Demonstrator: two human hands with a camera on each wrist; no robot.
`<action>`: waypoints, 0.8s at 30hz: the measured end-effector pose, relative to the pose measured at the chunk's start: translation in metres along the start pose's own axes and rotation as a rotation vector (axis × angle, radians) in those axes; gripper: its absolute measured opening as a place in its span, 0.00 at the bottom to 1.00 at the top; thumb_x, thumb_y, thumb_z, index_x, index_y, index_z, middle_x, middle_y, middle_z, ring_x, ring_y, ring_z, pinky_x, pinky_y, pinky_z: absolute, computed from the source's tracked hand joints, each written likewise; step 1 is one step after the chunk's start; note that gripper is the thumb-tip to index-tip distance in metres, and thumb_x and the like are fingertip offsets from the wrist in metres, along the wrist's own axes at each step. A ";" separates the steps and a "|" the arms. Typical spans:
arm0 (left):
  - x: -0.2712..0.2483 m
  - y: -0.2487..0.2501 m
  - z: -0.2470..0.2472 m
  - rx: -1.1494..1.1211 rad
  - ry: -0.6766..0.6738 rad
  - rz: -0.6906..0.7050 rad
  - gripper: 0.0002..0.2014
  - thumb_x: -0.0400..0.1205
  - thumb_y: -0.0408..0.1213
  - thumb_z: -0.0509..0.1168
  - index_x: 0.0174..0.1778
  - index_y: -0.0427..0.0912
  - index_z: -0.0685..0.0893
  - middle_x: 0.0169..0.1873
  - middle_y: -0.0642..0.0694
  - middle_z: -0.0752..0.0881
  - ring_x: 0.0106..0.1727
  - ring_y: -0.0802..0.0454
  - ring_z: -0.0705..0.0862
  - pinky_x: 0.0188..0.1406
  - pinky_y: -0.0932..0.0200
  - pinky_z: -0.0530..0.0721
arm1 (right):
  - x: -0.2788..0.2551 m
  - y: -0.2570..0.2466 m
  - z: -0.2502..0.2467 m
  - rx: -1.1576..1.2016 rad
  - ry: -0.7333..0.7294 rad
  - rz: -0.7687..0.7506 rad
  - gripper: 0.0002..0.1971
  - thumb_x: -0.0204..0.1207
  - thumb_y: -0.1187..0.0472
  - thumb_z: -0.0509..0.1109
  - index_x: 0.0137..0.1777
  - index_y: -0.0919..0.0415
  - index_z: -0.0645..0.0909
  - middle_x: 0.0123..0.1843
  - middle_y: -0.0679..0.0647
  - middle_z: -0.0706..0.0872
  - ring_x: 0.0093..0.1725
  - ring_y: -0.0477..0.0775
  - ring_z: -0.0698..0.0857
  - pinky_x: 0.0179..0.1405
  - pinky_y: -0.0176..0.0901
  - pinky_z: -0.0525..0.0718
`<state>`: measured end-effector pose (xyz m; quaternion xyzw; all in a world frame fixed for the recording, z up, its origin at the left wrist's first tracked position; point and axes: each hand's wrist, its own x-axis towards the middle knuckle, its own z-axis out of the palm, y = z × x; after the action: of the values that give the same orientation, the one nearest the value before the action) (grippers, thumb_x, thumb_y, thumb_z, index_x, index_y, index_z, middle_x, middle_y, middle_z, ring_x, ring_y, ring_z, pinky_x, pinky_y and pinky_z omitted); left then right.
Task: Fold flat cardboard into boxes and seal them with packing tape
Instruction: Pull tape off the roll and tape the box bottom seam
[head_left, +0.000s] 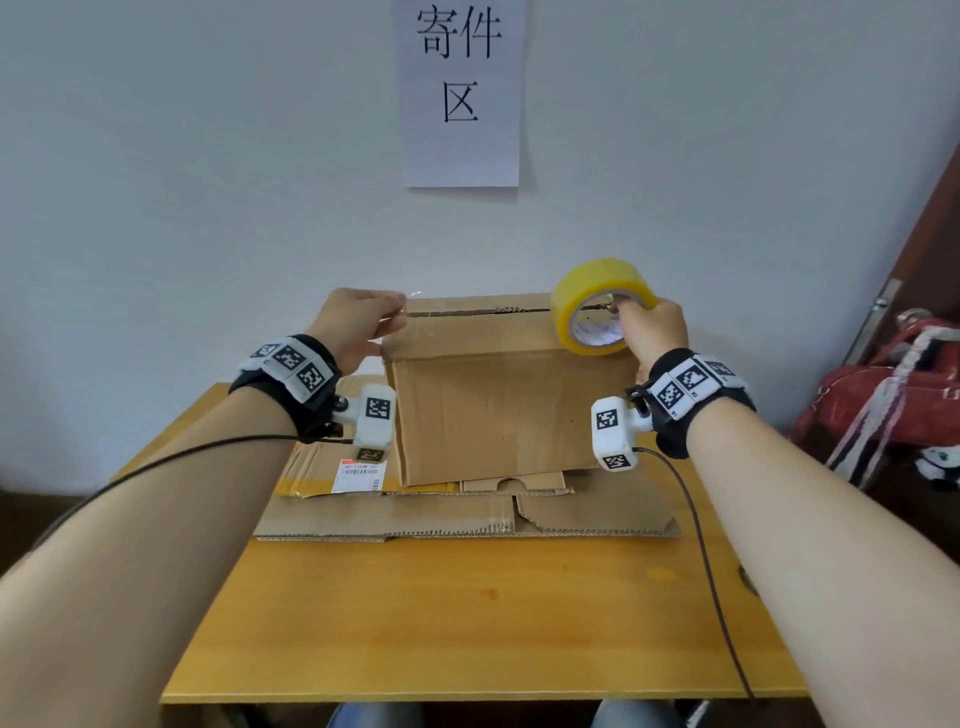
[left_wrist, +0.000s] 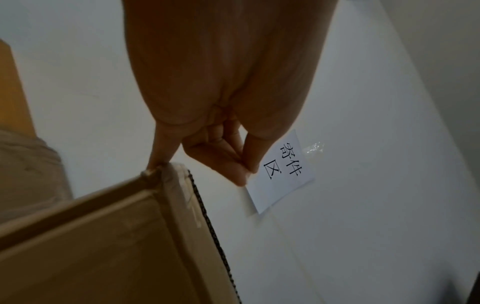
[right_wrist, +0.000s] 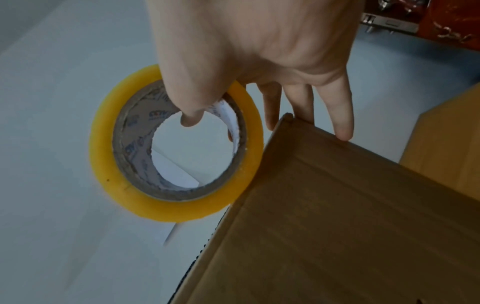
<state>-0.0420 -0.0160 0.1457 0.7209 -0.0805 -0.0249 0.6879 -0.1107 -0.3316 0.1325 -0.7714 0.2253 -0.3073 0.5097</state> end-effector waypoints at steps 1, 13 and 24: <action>-0.001 0.000 0.001 -0.012 0.009 -0.003 0.03 0.86 0.35 0.68 0.49 0.41 0.87 0.37 0.48 0.85 0.41 0.55 0.85 0.47 0.51 0.82 | -0.002 0.000 -0.002 -0.002 0.002 0.007 0.07 0.78 0.55 0.67 0.42 0.57 0.83 0.36 0.56 0.78 0.38 0.57 0.75 0.41 0.47 0.72; -0.039 0.014 0.005 -0.021 0.035 0.009 0.04 0.85 0.34 0.69 0.46 0.40 0.87 0.34 0.48 0.84 0.36 0.56 0.84 0.33 0.57 0.83 | -0.033 -0.011 -0.038 -0.115 0.006 -0.039 0.15 0.80 0.49 0.66 0.36 0.55 0.78 0.33 0.52 0.79 0.35 0.57 0.77 0.40 0.46 0.73; -0.066 0.006 0.008 -0.123 -0.038 -0.056 0.04 0.86 0.33 0.67 0.47 0.38 0.86 0.33 0.48 0.84 0.32 0.58 0.84 0.29 0.46 0.90 | -0.059 -0.012 -0.041 -0.422 0.019 -0.039 0.12 0.76 0.49 0.60 0.47 0.52 0.82 0.57 0.57 0.82 0.65 0.69 0.74 0.61 0.61 0.74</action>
<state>-0.1088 -0.0143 0.1462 0.6786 -0.0718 -0.0626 0.7283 -0.1811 -0.3146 0.1406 -0.8624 0.2746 -0.2703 0.3285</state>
